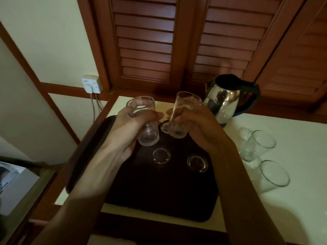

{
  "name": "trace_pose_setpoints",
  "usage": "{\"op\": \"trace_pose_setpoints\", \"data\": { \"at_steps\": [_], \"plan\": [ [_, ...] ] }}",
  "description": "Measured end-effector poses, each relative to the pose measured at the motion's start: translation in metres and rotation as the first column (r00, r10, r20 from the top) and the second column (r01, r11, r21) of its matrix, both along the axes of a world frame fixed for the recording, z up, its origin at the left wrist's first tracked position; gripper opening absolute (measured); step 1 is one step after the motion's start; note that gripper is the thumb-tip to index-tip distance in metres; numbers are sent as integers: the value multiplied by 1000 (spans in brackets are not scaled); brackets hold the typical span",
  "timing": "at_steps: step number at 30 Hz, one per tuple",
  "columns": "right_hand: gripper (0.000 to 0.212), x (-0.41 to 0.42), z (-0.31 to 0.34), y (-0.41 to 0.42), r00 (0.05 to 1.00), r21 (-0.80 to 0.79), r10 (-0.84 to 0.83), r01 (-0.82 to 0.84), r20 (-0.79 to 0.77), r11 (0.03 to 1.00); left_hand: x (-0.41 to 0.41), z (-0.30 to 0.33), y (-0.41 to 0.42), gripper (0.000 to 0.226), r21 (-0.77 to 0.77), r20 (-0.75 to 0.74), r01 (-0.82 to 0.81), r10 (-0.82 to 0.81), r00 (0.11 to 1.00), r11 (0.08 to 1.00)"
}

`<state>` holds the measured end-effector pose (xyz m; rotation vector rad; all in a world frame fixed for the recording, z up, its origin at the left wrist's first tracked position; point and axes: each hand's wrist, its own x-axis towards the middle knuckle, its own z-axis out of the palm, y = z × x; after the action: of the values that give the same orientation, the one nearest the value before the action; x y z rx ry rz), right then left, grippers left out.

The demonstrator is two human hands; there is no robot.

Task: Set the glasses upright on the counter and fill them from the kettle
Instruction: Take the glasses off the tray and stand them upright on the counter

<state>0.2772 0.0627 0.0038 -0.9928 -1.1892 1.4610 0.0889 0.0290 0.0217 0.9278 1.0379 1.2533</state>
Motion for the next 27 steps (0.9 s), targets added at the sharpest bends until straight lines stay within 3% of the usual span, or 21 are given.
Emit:
{"op": "trace_pose_setpoints", "data": {
  "at_steps": [4,8,16,21,27],
  "plan": [
    [47,42,5,-7,999,77,-42,44,-31,996,49,9,-12,36,61,-26,57,-56,998,996],
    [42,100,5,-17,999,190,-34,35,-8,981,113,12,-25,38,121,-53,-5,11,999,993],
    [50,241,7,-28,996,354,-64,38,62,935,257,3,-59,37,181,-89,0,16,996,983],
    [52,313,-3,-35,999,295,31,-35,17,955,337,-12,-74,36,173,-168,5,25,986,985],
    [40,359,-35,-36,997,246,-4,-16,81,969,403,-43,-93,34,152,-225,75,-39,974,986]
  ]
}}
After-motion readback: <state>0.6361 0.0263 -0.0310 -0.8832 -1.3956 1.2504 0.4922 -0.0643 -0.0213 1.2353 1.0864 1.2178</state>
